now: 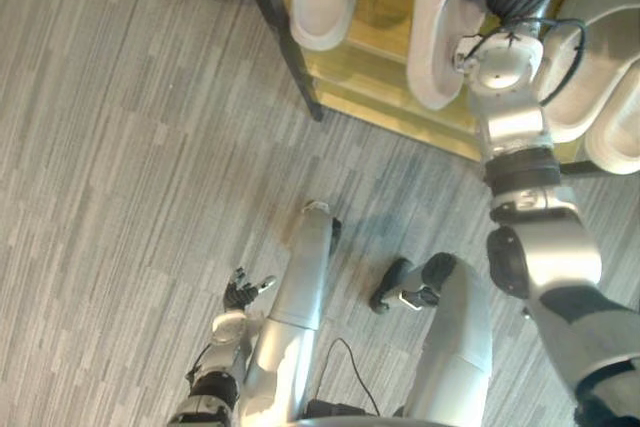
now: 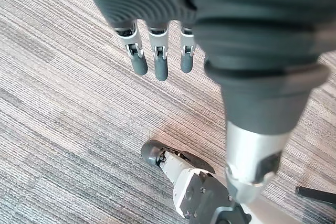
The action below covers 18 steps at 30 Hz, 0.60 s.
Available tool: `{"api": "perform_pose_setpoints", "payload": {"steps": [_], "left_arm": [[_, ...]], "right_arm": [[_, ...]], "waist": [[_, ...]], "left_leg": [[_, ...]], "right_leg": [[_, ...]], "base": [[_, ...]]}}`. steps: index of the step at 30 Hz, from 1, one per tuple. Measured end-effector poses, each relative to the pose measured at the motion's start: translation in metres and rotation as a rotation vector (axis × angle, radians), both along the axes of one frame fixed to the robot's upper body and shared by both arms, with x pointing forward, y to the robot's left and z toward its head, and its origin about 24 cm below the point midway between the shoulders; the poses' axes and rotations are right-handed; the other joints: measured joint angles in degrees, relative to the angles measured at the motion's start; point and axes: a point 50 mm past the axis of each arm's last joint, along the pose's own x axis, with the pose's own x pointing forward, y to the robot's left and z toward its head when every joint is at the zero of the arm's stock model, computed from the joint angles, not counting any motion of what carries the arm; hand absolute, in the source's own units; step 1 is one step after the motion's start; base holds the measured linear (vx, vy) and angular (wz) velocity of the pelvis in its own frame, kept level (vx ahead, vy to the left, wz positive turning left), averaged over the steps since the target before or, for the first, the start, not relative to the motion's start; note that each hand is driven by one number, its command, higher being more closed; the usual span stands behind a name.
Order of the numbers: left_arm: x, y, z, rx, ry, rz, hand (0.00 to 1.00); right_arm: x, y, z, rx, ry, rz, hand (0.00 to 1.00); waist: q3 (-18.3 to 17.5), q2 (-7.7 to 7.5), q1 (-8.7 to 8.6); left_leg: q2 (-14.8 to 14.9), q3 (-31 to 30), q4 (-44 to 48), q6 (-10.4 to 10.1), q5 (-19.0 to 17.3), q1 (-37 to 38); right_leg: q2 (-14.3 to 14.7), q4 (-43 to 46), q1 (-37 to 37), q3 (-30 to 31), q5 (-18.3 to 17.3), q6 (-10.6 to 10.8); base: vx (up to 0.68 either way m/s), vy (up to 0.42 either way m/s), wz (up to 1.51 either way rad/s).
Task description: Organize the slippers on the shoe rack
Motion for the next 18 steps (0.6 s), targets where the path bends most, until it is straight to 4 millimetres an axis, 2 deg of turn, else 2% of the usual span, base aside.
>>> {"api": "perform_pose_setpoints", "payload": {"steps": [5, 8, 18], "left_arm": [[0.0004, -0.0012, -0.0010, 0.000, 0.008, -0.002, 0.00], [0.0015, -0.0021, -0.0002, 0.009, 0.006, -0.005, 0.00], [0.0025, -0.0025, 0.0004, 0.000, 0.003, 0.005, 0.00]], "right_arm": [[-0.0003, -0.0006, 0.0009, 0.009, -0.004, -0.018, 0.00], [-0.0018, -0.0008, 0.0073, 0.022, -0.027, -0.030, 0.00], [-0.0019, -0.0010, 0.0072, 0.041, -0.030, -0.029, 0.00]], "waist": [[-1.1, -0.01, 0.12], [-1.2, -0.03, 0.18], [-1.2, -0.03, 0.30]], "left_leg": [[0.0, -0.2, 0.0, -0.2, 0.2, -0.8], [-0.1, -0.2, -0.2, -0.3, 0.4, -0.9], [-0.3, -0.3, -0.6, -0.5, 0.8, -0.8]], "right_leg": [[0.0, 0.0, -0.7, -0.2, -0.1, -0.1], [-0.1, 0.0, -0.8, -0.3, -0.1, -0.2], [-0.1, 0.0, -0.8, -0.3, 0.0, -0.2]], "base": [[0.00, 0.000, 0.00], [0.00, 0.006, 0.01], [0.00, 0.008, 0.01]]}}
